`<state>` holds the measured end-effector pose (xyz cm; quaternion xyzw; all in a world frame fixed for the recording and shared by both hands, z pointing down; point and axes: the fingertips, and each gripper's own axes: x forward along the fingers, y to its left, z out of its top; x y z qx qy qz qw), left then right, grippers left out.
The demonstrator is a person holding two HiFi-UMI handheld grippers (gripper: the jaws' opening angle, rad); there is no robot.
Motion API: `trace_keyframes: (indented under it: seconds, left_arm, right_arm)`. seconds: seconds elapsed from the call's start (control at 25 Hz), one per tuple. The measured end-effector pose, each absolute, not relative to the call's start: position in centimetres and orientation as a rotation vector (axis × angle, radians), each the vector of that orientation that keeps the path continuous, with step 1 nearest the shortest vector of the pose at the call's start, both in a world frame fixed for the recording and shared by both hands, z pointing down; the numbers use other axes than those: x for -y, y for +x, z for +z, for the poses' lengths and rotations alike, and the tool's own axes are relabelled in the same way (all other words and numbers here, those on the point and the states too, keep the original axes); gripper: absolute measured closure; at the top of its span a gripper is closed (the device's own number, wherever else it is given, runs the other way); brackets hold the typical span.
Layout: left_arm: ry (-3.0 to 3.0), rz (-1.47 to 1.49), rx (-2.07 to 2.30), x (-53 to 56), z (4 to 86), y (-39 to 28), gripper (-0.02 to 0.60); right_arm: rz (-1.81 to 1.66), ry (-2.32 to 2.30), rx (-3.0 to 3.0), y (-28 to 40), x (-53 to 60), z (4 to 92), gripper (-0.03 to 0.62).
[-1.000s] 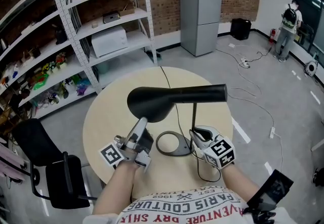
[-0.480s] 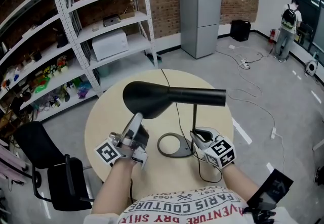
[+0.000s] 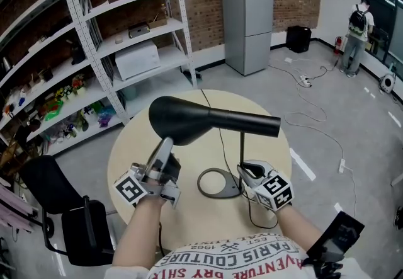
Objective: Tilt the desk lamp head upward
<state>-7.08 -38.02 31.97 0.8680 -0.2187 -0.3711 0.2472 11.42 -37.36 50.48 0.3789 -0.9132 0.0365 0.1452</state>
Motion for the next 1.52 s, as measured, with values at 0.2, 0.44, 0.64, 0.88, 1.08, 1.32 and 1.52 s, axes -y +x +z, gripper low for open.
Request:
trace_keyframes:
  seconds: [0.2, 0.44, 0.64, 0.88, 1.08, 1.32, 1.52]
  left_arm:
    - [2.381, -1.0, 0.613, 38.2, 31.3, -7.3, 0.543]
    - [2.474, -0.938, 0.702, 38.3, 30.1, -8.0, 0.545]
    - [2.541, -0.935, 0.717, 37.7, 28.4, -8.1, 0.548]
    - [2.59, -0.909, 0.767, 37.5, 27.5, -8.3, 0.549]
    - [2.622, -0.901, 0.79, 37.3, 26.7, -8.3, 0.551]
    - [2.699, -0.858, 0.831, 37.2, 25.3, -8.0, 0.552]
    - [2.747, -0.815, 0.859, 36.9, 24.2, -7.7, 0.552]
  right_arm:
    - [0.103, 1.09, 2.632, 11.4, 37.5, 50.4, 0.554]
    - [0.099, 1.078, 2.638, 11.3, 37.5, 50.7, 0.554]
    - [0.098, 1.073, 2.644, 11.2, 37.4, 50.8, 0.554]
    - [0.09, 1.069, 2.641, 11.1, 37.6, 51.0, 0.554]
    - [0.087, 1.069, 2.634, 11.1, 37.7, 51.2, 0.554]
    - [0.086, 1.078, 2.621, 11.1, 37.9, 51.3, 0.554]
    - [0.082, 1.094, 2.608, 11.1, 37.6, 51.2, 0.554]
